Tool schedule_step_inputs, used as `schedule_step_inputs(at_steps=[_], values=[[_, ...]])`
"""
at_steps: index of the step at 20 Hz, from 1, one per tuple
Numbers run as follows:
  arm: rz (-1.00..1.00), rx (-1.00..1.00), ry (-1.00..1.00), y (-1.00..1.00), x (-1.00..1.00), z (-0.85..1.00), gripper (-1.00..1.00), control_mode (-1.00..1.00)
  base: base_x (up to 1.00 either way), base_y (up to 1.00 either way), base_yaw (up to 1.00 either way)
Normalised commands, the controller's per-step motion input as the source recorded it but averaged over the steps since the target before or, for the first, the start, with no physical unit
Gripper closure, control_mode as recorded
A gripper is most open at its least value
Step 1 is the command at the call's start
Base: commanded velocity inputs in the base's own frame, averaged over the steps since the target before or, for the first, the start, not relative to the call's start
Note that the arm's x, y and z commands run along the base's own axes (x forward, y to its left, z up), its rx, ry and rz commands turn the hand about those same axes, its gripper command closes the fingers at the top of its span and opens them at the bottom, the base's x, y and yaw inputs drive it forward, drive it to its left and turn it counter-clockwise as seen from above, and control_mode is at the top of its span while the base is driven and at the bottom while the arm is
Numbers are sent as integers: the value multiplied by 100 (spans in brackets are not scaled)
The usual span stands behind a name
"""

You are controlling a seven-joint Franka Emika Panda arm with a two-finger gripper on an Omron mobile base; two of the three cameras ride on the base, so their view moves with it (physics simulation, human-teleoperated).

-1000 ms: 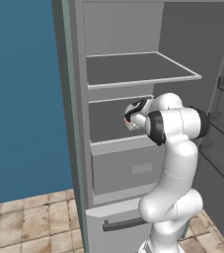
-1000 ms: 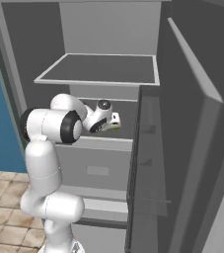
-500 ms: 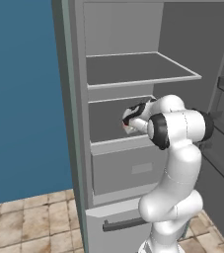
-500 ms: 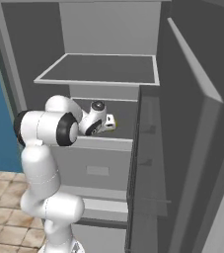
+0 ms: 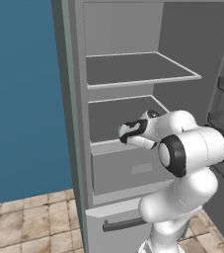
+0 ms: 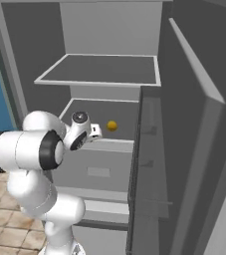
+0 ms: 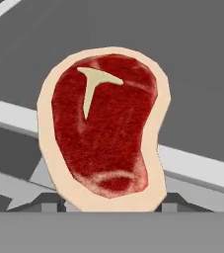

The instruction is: Place one lemon and one steak in each tupperware on the nearby counter, to pack two identical lunches.

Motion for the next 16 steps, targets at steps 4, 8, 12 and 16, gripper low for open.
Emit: schedule_step_inputs(at_steps=[4, 8, 12, 16], values=[[0, 0, 0, 0, -79, 85, 100, -100, 0, 0, 0], [0, 0, 1, 0, -100, 87, 100, -100, 0, 0, 0], [0, 0, 8, 0, -100, 89, 100, -100, 0, 0, 0], [0, 0, 4, 0, -98, 96, 100, -100, 0, 0, 0]])
